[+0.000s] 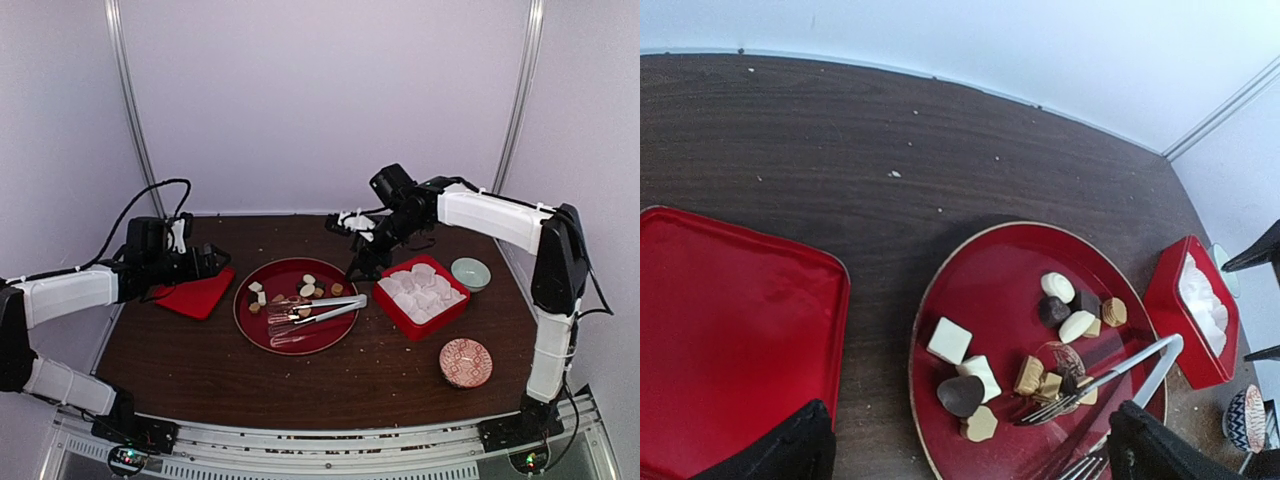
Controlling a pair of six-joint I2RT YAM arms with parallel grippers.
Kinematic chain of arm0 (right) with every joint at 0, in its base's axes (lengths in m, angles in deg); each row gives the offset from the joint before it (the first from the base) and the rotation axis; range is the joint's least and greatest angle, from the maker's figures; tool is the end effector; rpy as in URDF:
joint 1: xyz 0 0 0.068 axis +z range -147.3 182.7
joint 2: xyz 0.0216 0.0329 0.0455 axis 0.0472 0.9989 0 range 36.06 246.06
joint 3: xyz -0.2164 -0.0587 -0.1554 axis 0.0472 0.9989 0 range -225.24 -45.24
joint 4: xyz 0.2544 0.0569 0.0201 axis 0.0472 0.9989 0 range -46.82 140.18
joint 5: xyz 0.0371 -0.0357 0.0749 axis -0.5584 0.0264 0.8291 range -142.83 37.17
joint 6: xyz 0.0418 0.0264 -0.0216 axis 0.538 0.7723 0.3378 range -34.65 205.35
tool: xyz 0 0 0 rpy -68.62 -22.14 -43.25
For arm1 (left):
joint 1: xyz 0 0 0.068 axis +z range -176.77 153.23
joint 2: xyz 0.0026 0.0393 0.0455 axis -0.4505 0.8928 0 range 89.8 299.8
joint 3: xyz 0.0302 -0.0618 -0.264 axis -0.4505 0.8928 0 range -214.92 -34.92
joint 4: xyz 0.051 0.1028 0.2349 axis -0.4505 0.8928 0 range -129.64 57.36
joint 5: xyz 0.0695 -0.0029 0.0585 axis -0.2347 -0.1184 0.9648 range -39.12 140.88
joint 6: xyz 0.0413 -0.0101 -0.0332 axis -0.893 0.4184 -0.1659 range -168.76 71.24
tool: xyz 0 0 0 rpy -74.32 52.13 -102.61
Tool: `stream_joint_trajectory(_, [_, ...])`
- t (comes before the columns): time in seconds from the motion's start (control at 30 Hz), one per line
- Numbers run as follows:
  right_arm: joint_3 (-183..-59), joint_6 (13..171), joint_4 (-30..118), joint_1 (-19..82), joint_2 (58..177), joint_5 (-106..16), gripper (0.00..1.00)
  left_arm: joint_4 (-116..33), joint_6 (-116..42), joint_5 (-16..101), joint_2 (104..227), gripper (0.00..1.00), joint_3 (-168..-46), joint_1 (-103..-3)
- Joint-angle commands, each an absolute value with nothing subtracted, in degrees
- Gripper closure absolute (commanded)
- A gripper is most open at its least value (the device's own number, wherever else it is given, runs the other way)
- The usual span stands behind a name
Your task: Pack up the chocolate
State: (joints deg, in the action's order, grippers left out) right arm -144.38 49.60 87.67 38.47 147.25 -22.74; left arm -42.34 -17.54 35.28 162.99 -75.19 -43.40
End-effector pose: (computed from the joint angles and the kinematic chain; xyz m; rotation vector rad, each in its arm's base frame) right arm 0.3346 0.2630 0.2796 -1.6133 1.8972 0.6675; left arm 0.2612 -0.0879 0.2289 -0.1061 2.1734 -0.7772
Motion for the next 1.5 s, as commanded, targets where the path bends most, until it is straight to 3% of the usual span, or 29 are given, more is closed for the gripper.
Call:
stream_joint_trajectory(0.0, [-148.4,45.6,94.6,41.1,151.5,-26.0,0.06,-47.5,-17.0,31.5,163.1,0.02,-73.4,-43.8])
stream_joint_trajectory(0.33, [-154.7,44.9,98.1,43.6,160.4,-29.4,0.01,-48.4,-16.7,30.3,162.8,0.02,-72.6,-43.9])
stream_joint_trajectory(0.77, [-159.8,45.6,100.7,46.0,167.6,-31.5,0.01,-49.8,-15.5,29.7,163.9,0.02,-72.3,-43.9])
stream_joint_trajectory(1.2, [-151.6,48.9,96.3,48.7,163.5,-30.8,0.28,-49.1,-15.6,30.1,163.6,0.02,-72.3,-43.9])
stream_joint_trajectory(1.47, [-138.4,56.4,84.2,49.0,154.8,-30.1,0.29,-49.1,-15.4,30.5,163.7,0.02,-72.1,-43.9])
